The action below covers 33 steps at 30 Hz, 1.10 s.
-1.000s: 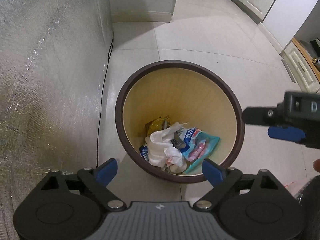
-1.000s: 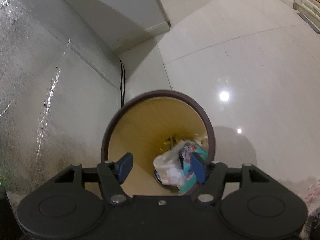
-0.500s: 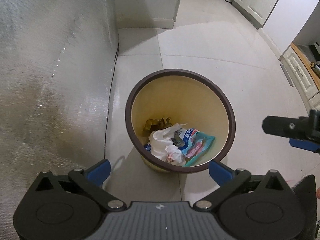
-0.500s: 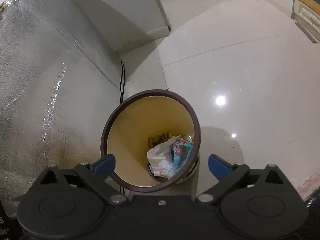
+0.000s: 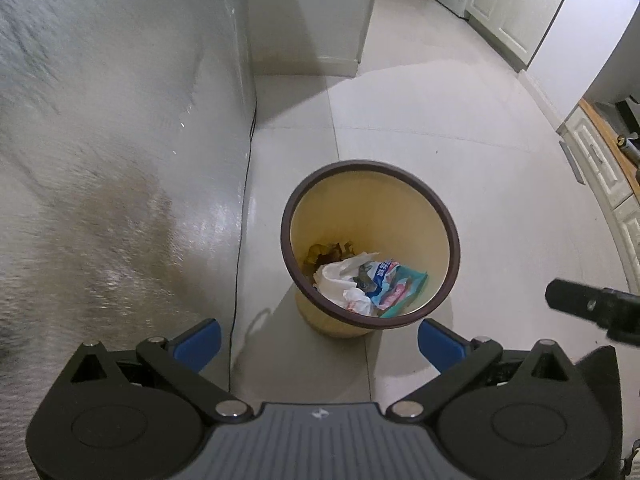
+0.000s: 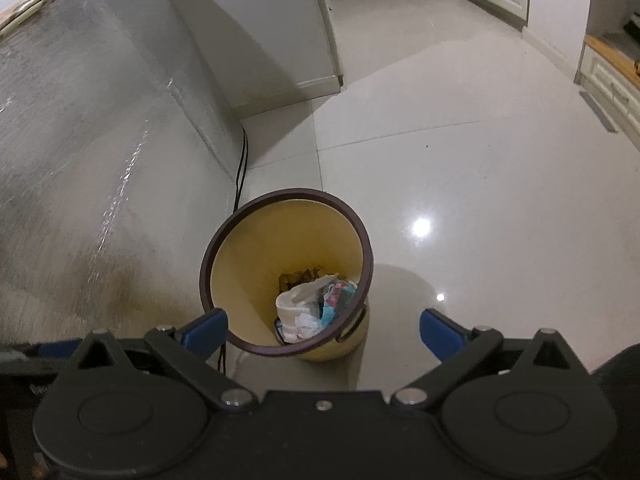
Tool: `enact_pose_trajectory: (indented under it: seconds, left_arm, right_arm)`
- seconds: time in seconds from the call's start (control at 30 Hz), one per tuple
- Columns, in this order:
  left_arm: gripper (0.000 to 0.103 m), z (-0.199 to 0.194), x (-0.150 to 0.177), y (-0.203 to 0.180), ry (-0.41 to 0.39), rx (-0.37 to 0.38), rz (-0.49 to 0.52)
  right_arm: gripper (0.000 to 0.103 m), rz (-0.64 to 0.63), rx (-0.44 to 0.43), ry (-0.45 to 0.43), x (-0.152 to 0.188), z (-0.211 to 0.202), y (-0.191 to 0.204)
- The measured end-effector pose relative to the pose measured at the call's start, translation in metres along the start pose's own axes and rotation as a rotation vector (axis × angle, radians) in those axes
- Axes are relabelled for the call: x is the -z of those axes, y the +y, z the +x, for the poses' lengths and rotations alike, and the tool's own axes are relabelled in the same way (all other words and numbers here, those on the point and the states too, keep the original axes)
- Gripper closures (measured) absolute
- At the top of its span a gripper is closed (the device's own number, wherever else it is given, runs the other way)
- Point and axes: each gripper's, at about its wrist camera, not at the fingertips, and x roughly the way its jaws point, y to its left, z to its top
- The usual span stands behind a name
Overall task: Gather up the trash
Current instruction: 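Raise both open tools from the wastebasket back toward the bed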
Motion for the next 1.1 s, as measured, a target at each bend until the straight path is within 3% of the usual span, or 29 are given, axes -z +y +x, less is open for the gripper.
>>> enact_pose_trajectory:
  seconds: [0.6, 0.83, 1.1]
  left_arm:
    - [0.0, -0.089, 0.016, -0.005, -0.088, 0.019, 0.038]
    - [0.0, -0.132, 0.021, -0.015, -0.164, 0.047, 0.06]
    - [0.0, -0.206, 0.032, -0.021, -0.291, 0.091, 0.073]
  right_arm:
    - [0.0, -0.033, 0.057, -0.08, 0.025, -0.084, 0.007]
    - [0.0, -0.013, 0.087, -0.154, 0.034, -0.137, 0.002]
    - [0.0, -0.027, 0.108, -0.262, 0.043, -0.208, 0.008]
